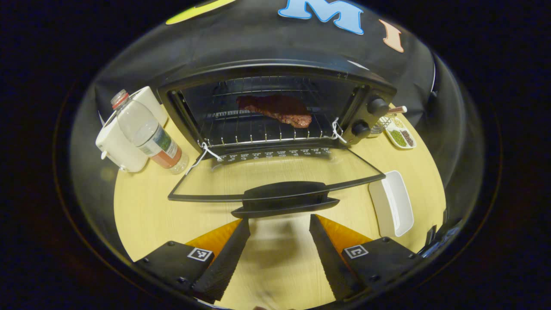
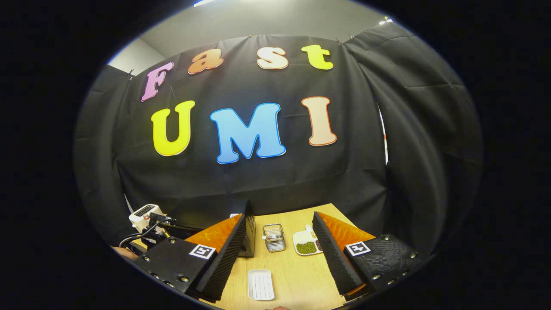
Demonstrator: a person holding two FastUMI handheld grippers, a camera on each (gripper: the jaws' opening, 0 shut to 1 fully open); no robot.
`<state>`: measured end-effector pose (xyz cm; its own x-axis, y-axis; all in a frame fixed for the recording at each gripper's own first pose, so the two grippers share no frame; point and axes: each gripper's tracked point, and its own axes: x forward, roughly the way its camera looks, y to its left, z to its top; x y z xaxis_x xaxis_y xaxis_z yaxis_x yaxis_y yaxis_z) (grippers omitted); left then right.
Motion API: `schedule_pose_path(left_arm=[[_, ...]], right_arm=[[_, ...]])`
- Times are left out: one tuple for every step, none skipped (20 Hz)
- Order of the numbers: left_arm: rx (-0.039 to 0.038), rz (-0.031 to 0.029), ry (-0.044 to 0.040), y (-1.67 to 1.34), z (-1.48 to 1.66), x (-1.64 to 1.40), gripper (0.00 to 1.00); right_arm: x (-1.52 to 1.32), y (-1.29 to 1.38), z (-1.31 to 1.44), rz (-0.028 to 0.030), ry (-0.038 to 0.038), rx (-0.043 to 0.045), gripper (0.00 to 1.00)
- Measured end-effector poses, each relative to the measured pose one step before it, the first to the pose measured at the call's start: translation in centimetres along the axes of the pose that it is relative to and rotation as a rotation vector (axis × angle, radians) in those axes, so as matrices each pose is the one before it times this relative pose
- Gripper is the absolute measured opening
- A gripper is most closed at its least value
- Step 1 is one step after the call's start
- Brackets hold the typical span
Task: Open the electric oven with the left hand, put the food in, and close the electric oven.
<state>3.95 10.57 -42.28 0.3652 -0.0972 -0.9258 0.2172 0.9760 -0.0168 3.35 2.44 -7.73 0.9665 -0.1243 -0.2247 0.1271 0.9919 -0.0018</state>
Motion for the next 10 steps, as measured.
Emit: schedule_pose_path(left_arm=[[0.00761,0.00362,-0.00798,0.012,0.202,-0.125,0.95],[0.00435,0.0016,-0.00264,-0.028,0.042,-0.067,0.95],[-0.00195,-0.00006,-0.00181,-0.001,0.076,-0.052,0.97],[-0.00532,-0.00128,-0.00164,-0.025,0.069,-0.023,0.99],[-0.00615,-0.00133,-0.00451,-0.005,0.179,-0.091,0.99],[-0.00184,-0.00037,-0.00359,0.067,0.038,-0.099,0.99],[0.00124,0.00125,-0.00253,0.032,0.108,-0.071,0.99],[0.00618,0.00179,-0.00317,0.06,0.065,-0.087,0.95],[0.00575,0.00247,-0.005,0.016,0.145,-0.075,0.95],[0.00414,0.00352,-0.00588,0.065,0.146,-0.203,0.95]], right_arm=[[0.053,-0.076,0.04,-0.00084,-0.00057,0.00039,0.94],[-0.065,-0.005,-0.109,-0.00045,0.00123,0.00064,0.94],[0.011,-0.053,0.023,-0.00114,0.00142,0.00177,0.94],[0.018,-0.175,-0.046,-0.00173,0.00012,0.0024,0.94],[-0.034,-0.105,0.118,-0.00235,-0.0006,0.00263,0.94],[-0.018,-0.07,-0.074,-0.00187,-0.00019,0.00179,0.94],[0.021,-0.13,-0.07,-0.00476,0.0035,0.00047,0.94],[0.017,-0.163,-0.11,-0.00416,0.00397,-0.00059,0.94],[-0.007,-0.164,-0.052,-0.00336,0.00221,0.00109,0.94],[0.061,-0.085,0.006,-0.00175,0.00021,0.00395,0.94]])
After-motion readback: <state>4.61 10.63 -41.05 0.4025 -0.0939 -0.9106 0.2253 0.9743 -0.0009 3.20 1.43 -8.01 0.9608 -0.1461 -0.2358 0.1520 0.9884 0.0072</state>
